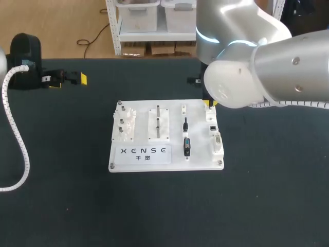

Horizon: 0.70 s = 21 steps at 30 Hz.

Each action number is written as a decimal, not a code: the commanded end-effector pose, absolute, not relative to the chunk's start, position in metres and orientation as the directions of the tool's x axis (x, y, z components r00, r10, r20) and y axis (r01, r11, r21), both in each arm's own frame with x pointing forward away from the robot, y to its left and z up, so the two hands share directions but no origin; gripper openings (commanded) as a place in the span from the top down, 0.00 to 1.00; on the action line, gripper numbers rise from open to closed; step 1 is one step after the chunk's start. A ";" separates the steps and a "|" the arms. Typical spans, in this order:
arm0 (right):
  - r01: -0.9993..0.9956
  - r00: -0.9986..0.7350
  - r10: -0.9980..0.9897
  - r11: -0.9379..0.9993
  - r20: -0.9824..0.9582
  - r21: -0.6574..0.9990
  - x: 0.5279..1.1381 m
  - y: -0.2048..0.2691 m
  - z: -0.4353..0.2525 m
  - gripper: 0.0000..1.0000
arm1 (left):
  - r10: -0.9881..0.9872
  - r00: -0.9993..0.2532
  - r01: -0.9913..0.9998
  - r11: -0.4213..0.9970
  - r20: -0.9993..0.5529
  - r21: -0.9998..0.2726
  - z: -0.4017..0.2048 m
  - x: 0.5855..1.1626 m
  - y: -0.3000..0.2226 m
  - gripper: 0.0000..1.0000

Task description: Insert the USB connector, Ethernet cable, and multi-pin plug into their matching sockets one by one.

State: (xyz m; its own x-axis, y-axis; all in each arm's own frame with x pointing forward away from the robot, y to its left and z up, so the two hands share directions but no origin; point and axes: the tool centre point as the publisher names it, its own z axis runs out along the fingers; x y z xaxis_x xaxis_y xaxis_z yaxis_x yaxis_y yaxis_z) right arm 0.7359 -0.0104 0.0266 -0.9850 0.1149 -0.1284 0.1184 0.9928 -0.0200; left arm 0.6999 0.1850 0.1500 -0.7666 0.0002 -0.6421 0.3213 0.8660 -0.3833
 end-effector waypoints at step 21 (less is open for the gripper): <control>0.143 -0.984 0.138 0.989 -0.114 -0.034 0.739 -0.013 0.016 1.00 | 0.000 -0.767 0.321 0.866 -0.642 -0.383 0.150 0.700 0.185 0.00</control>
